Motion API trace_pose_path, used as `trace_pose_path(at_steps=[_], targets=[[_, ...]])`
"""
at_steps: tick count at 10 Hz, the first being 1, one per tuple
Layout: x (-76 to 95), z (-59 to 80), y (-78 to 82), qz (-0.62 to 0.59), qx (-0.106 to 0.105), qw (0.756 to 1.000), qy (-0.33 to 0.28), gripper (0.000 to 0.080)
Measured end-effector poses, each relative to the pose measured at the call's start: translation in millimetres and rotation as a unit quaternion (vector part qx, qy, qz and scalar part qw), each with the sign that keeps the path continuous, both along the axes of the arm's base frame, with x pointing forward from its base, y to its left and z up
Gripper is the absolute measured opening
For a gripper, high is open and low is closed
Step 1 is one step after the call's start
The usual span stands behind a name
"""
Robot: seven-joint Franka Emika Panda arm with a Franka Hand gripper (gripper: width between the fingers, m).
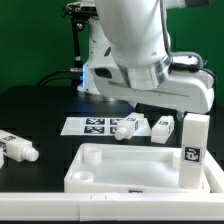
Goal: Assemble desk
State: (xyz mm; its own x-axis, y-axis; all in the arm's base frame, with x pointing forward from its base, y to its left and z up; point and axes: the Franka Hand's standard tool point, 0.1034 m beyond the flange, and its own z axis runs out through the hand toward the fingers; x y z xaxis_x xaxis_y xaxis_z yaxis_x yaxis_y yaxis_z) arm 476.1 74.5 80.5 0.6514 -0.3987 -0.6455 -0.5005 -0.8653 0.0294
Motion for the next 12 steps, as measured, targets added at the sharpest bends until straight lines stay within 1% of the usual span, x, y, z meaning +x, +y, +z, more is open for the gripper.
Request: trace_pose_path(at_steps=[1, 2, 3, 4, 5, 6, 7, 9, 10, 11, 12], targets=[[1.3, 5.2, 0.1, 0.014, -0.005, 0.999, 0.046, 0.0649], [1.9, 2.8, -1.8, 0.014, 0.005, 0.998, 0.068, 0.0649], [-0.1, -0.4, -7.3, 0.012, 0.009, 0.995, 0.094, 0.0649], [4.7, -3.0, -6.1, 0.013, 0.005, 0.997, 0.078, 0.0649], [1.4, -8.4, 5.9, 0.040, 0.017, 0.999, 0.028, 0.0649], [-8.6, -5.9, 13.0, 0.045, 0.013, 0.999, 0.011, 0.0649], [-13.3, -4.6, 15.3, 0.042, 0.008, 0.999, 0.007, 0.0649], [-11.2, -7.5, 11.4, 0.038, 0.007, 0.999, 0.008, 0.0649], [-12.6, -9.4, 11.8, 0.035, 0.012, 0.999, 0.007, 0.0649], [-22.1, -18.6, 11.2, 0.019, 0.025, 0.999, 0.008, 0.0649], [-35.3, -29.4, 12.1, 0.008, 0.041, 0.999, 0.018, 0.0649]])
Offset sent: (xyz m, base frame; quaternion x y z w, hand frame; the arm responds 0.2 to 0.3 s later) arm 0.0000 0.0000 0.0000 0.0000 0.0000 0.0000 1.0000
